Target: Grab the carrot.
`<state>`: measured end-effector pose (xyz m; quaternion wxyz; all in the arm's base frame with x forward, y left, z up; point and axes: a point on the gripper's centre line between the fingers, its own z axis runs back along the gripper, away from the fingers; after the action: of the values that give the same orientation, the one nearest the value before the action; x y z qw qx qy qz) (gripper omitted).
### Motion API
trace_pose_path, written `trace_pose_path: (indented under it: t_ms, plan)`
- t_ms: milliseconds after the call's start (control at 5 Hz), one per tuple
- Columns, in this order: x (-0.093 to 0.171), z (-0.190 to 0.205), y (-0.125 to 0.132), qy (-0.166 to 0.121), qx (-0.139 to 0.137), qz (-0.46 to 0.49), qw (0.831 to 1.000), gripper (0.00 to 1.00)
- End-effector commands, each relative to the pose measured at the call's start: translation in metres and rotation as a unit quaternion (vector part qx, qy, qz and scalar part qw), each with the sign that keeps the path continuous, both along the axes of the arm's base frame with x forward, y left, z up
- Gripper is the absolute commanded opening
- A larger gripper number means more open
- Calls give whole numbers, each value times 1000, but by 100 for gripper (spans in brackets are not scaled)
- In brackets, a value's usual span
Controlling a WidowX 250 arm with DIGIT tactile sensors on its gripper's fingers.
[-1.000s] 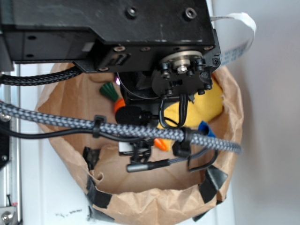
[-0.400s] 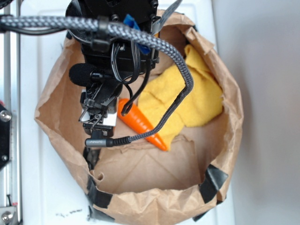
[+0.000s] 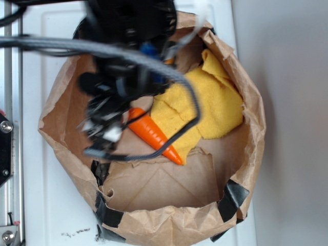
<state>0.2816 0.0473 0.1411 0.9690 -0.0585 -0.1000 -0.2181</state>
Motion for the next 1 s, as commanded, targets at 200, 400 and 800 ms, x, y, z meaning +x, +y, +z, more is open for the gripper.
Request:
trace_pose_path:
  t_ms: [200, 400, 800]
  plan:
    - [42, -25, -16, -46, 33, -146, 988, 100]
    - [-12, -11, -17, -75, 27, -189, 979, 100]
    - [-78, 5, -12, -86, 8, -234, 969, 100]
